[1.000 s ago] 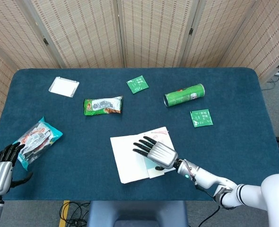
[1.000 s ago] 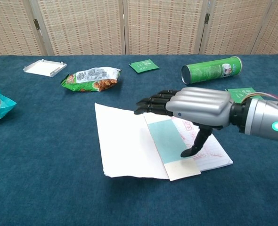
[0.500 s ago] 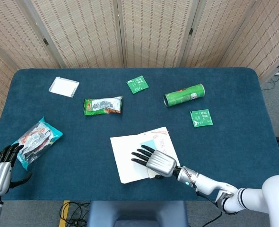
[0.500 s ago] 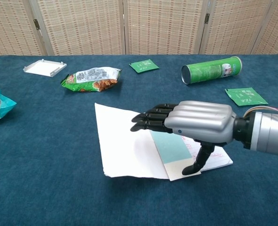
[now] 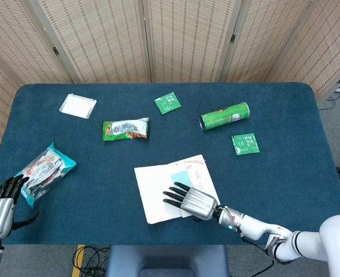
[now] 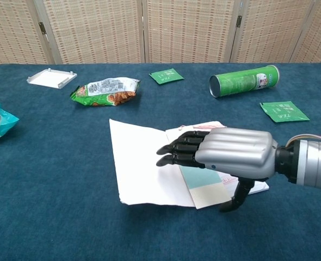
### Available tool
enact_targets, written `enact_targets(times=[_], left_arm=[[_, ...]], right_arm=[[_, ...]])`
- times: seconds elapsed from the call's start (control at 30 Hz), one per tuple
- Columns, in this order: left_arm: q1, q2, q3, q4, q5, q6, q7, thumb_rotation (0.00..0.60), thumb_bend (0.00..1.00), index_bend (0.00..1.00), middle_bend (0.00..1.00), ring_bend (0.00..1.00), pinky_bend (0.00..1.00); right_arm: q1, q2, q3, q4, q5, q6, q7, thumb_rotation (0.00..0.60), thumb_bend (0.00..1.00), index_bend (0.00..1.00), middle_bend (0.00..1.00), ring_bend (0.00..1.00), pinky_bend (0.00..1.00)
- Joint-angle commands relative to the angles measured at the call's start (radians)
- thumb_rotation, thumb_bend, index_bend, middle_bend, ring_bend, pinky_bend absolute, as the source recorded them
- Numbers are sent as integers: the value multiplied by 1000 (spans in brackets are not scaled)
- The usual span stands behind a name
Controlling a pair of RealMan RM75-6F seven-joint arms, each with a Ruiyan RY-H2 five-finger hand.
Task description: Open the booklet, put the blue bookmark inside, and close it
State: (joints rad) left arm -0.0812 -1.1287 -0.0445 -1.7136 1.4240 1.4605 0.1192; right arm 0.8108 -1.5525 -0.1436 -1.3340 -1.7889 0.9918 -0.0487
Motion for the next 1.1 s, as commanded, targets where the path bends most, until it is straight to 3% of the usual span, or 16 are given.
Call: enact_targets(times=[0.03, 1.1], left_arm=[[1, 1, 1, 1, -3, -1, -1, 600, 239, 146, 109, 91, 163], [3, -5, 3, 16, -8, -8, -6, 600, 239, 146, 108, 91, 163]], right_arm=[[-5, -11, 1, 11, -3, 3, -2, 600, 0, 0, 0, 0, 0], [-5, -87, 12, 134, -31, 26, 9, 600, 0, 0, 0, 0, 0]])
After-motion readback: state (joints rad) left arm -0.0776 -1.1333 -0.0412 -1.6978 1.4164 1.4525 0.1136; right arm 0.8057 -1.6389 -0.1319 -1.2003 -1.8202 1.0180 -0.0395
